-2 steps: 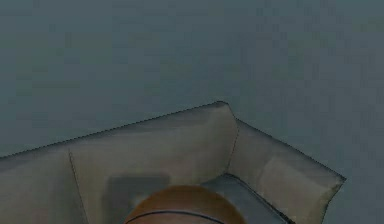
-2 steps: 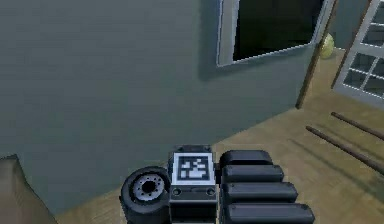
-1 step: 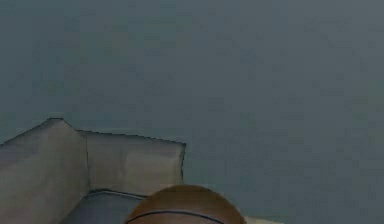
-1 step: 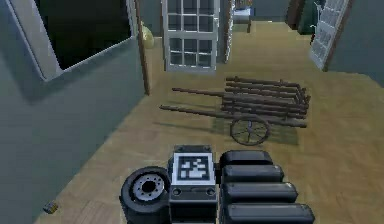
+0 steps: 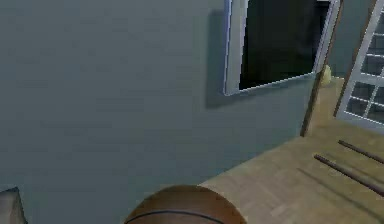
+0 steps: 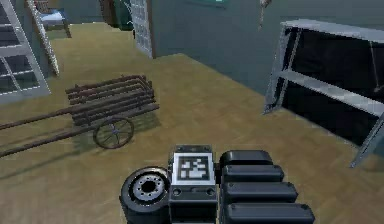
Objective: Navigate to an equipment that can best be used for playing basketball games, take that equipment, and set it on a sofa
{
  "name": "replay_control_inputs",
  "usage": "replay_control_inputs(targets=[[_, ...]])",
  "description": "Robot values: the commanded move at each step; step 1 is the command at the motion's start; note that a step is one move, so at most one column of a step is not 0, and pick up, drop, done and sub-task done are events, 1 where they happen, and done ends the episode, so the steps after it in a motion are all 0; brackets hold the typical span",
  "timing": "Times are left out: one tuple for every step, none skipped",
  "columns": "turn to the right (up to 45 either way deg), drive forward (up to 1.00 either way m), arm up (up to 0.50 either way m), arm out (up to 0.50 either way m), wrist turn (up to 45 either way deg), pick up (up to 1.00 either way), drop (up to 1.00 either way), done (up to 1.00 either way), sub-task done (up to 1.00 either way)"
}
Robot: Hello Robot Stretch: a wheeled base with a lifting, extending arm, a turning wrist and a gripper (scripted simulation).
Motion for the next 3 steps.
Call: replay_control_inputs(targets=[[45.0, 0.0, 0.0, 0.0, 0.0, 0.0, 0.0, 0.0, 0.0], [12.0, 0.0, 0.0, 0.0, 0.0, 0.0, 0.0, 0.0, 0.0], [0.0, 0.15, 0.0, 0.0, 0.0, 0.0, 0.0, 0.0, 0.0]])
